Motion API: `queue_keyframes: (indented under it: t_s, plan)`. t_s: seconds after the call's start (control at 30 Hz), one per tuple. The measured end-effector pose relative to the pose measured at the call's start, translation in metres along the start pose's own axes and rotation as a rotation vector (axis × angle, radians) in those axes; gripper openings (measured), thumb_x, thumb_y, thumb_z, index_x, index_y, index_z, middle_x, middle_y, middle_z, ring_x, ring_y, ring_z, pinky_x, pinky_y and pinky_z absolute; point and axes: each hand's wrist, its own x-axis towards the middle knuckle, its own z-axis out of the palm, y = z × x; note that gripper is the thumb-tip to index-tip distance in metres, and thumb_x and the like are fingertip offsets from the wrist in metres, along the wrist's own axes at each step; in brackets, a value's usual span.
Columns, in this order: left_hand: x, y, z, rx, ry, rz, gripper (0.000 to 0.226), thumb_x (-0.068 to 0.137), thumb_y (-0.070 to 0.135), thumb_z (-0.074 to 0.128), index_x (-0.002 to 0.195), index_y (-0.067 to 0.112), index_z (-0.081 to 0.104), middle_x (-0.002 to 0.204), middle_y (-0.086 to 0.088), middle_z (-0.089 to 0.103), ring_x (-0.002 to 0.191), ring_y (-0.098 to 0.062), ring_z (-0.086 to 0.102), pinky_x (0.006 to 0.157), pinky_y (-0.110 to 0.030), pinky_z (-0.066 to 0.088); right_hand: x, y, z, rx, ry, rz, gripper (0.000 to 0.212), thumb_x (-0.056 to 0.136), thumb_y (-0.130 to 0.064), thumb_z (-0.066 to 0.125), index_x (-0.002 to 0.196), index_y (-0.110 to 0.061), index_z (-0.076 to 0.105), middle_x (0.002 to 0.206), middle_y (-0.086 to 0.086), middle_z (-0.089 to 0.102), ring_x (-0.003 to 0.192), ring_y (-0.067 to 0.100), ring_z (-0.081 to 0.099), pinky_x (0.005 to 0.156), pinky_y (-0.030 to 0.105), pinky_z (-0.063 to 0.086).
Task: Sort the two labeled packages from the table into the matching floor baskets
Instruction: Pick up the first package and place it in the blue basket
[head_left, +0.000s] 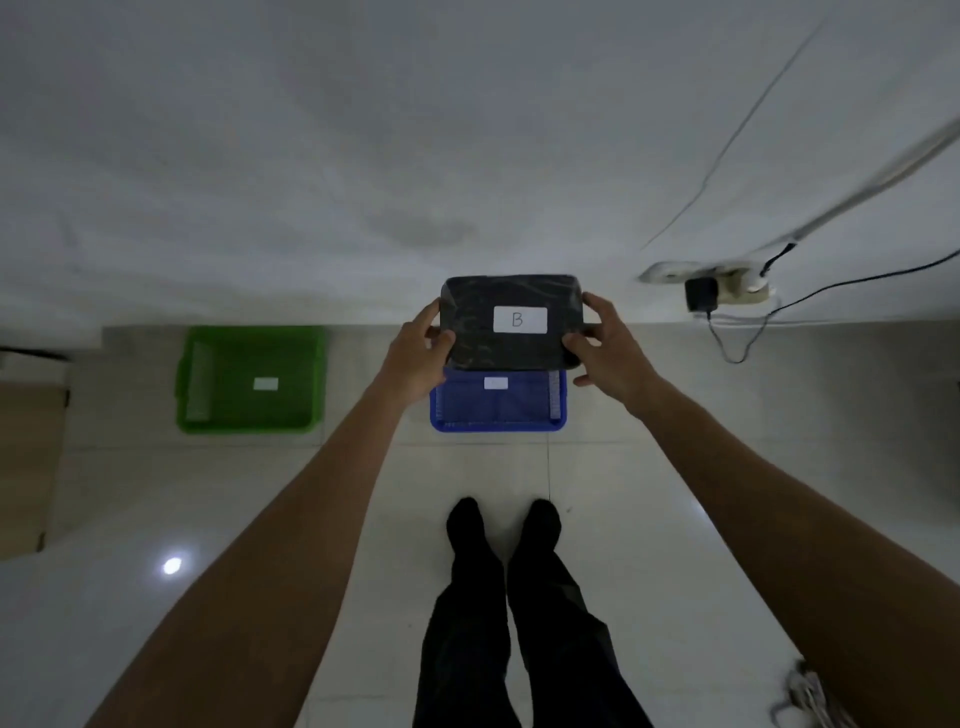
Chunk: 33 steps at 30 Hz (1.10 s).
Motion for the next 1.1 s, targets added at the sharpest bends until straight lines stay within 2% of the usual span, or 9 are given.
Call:
queue_keyframes:
  t_s: [0.17, 0.33, 0.47, 0.53, 0.63, 0.73, 0.83, 0.97, 1.1]
  plan:
    - [0.085, -0.100, 0.058, -0.049, 0.036, -0.070, 0.050, 0.096, 0.021, 0.049, 0.143, 0.027, 0.037, 0.134, -0.004, 0.053, 0.114, -0.027, 0.060, 0.056, -0.017, 0.054, 0.100, 0.102, 0.041, 0.015, 0.023, 0.052, 0.051, 0.094, -0.018, 0.056, 0.140, -0.028, 0.036, 0.130, 0.013, 0.054, 0.113, 0.030, 0.059, 0.075, 0.049, 0.061]
    - [0.160, -0.214, 0.118, -0.028, 0.030, -0.070, 0.050, 0.095, 0.020, 0.051, 0.143, 0.026, 0.039, 0.137, -0.005, 0.052, 0.108, -0.024, 0.062, 0.061, -0.022, 0.057, 0.190, 0.212, 0.087, 0.006, 0.005, 0.093, 0.060, 0.096, -0.012, 0.053, 0.149, -0.027, 0.028, 0.136, 0.015, 0.050, 0.117, 0.034, 0.057, 0.081, 0.052, 0.058]
    - [0.207, -0.283, 0.152, 0.009, -0.015, -0.054, 0.054, 0.096, 0.022, 0.051, 0.145, 0.033, 0.032, 0.141, -0.004, 0.050, 0.119, -0.024, 0.058, 0.097, -0.044, 0.052, 0.244, 0.280, 0.116, -0.003, -0.041, 0.124, 0.065, 0.096, -0.010, 0.052, 0.151, -0.032, 0.023, 0.141, 0.013, 0.048, 0.117, 0.031, 0.056, 0.085, 0.054, 0.056]
    - [0.229, -0.310, 0.166, 0.005, -0.047, -0.090, 0.060, 0.096, 0.021, 0.051, 0.148, 0.033, 0.026, 0.144, -0.004, 0.047, 0.118, -0.024, 0.058, 0.091, -0.040, 0.055, 0.268, 0.307, 0.126, -0.049, -0.064, 0.132, 0.066, 0.096, -0.011, 0.051, 0.150, -0.034, 0.021, 0.139, 0.012, 0.050, 0.116, 0.031, 0.057, 0.084, 0.053, 0.056]
    - [0.260, -0.340, 0.183, -0.016, -0.047, -0.136, 0.065, 0.095, 0.015, 0.052, 0.150, 0.031, 0.022, 0.147, -0.003, 0.044, 0.110, -0.019, 0.060, 0.064, -0.021, 0.054, 0.304, 0.334, 0.142, -0.102, -0.088, 0.135, 0.070, 0.096, -0.009, 0.052, 0.150, -0.037, 0.018, 0.136, 0.010, 0.054, 0.110, 0.033, 0.062, 0.081, 0.054, 0.057]
    - [0.286, -0.356, 0.196, 0.025, -0.065, -0.105, 0.066, 0.095, 0.012, 0.051, 0.150, 0.031, 0.021, 0.152, -0.001, 0.037, 0.125, -0.024, 0.053, 0.082, -0.032, 0.057, 0.335, 0.356, 0.153, -0.100, -0.055, 0.142, 0.071, 0.095, -0.004, 0.050, 0.152, -0.034, 0.018, 0.134, 0.013, 0.056, 0.105, 0.036, 0.064, 0.082, 0.058, 0.055]
    - [0.304, -0.359, 0.206, 0.060, -0.127, -0.059, 0.068, 0.095, 0.011, 0.051, 0.151, 0.031, 0.017, 0.154, 0.001, 0.033, 0.133, -0.026, 0.046, 0.111, -0.048, 0.040, 0.358, 0.370, 0.155, -0.129, -0.002, 0.115, 0.068, 0.095, -0.003, 0.049, 0.151, -0.030, 0.022, 0.137, 0.010, 0.055, 0.108, 0.032, 0.064, 0.086, 0.055, 0.055]
    - [0.319, -0.354, 0.212, 0.115, -0.161, 0.011, 0.070, 0.096, 0.016, 0.050, 0.151, 0.033, 0.010, 0.158, 0.002, 0.027, 0.133, -0.026, 0.045, 0.112, -0.050, 0.039, 0.377, 0.379, 0.154, -0.182, 0.053, 0.047, 0.065, 0.094, -0.003, 0.047, 0.151, -0.024, 0.024, 0.143, 0.012, 0.049, 0.120, 0.031, 0.056, 0.098, 0.048, 0.050]
    - [0.328, -0.353, 0.214, 0.148, -0.166, 0.007, 0.070, 0.098, 0.019, 0.046, 0.151, 0.034, 0.005, 0.160, 0.001, 0.024, 0.134, -0.026, 0.044, 0.112, -0.048, 0.039, 0.380, 0.383, 0.153, -0.115, 0.062, 0.041, 0.067, 0.095, 0.000, 0.048, 0.151, -0.029, 0.025, 0.135, 0.006, 0.054, 0.107, 0.023, 0.062, 0.078, 0.028, 0.060]
